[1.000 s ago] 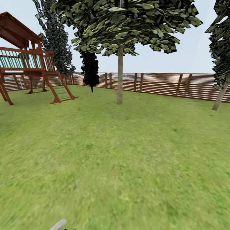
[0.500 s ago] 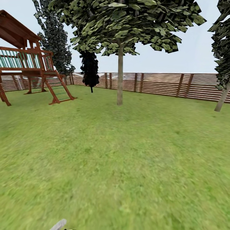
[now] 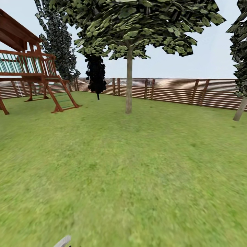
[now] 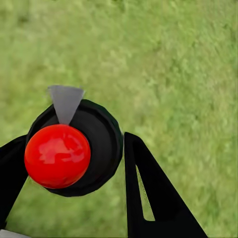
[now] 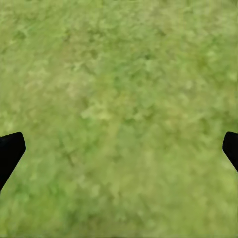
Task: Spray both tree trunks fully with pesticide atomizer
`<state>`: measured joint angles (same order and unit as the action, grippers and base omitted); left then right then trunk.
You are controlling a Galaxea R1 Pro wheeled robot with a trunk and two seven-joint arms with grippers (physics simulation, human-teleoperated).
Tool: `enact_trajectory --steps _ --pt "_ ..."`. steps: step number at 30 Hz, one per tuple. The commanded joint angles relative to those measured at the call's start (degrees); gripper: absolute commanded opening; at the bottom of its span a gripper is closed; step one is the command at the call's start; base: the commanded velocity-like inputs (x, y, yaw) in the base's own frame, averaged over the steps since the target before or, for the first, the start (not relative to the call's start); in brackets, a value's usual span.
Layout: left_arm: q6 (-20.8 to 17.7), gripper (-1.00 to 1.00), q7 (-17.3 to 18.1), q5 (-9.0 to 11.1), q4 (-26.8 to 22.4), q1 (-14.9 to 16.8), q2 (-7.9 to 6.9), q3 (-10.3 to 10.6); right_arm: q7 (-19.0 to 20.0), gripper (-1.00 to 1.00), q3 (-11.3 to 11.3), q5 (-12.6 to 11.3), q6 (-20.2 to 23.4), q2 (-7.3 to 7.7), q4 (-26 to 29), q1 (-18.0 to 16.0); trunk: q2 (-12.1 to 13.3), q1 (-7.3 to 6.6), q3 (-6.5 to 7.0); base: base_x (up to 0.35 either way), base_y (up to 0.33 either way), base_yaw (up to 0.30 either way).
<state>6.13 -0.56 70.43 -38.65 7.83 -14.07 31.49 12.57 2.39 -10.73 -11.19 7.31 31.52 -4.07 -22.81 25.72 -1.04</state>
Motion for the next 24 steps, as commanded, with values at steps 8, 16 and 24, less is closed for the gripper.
enact_trajectory --steps 8,16,24 --pt "0.46 -1.0 -0.06 0.59 -0.02 0.08 -0.08 0.49 0.51 1.0 0.16 -0.59 -0.1 -0.01 -0.05 -0.02 -0.11 0.06 -0.11 0.328 0.0 0.0" --pt "0.46 -1.0 -0.06 0.58 -0.02 0.08 -0.08 0.49 0.47 1.0 0.16 -0.61 -0.14 -0.01 0.01 -0.02 -0.11 0.06 -0.11 0.328 0.0 0.0" --pt "0.46 -1.0 -0.06 0.59 -0.02 0.08 -0.08 0.48 0.48 1.0 0.16 -0.58 -0.09 -0.01 0.0 -0.05 -0.11 0.06 -0.11 0.328 0.0 0.0"
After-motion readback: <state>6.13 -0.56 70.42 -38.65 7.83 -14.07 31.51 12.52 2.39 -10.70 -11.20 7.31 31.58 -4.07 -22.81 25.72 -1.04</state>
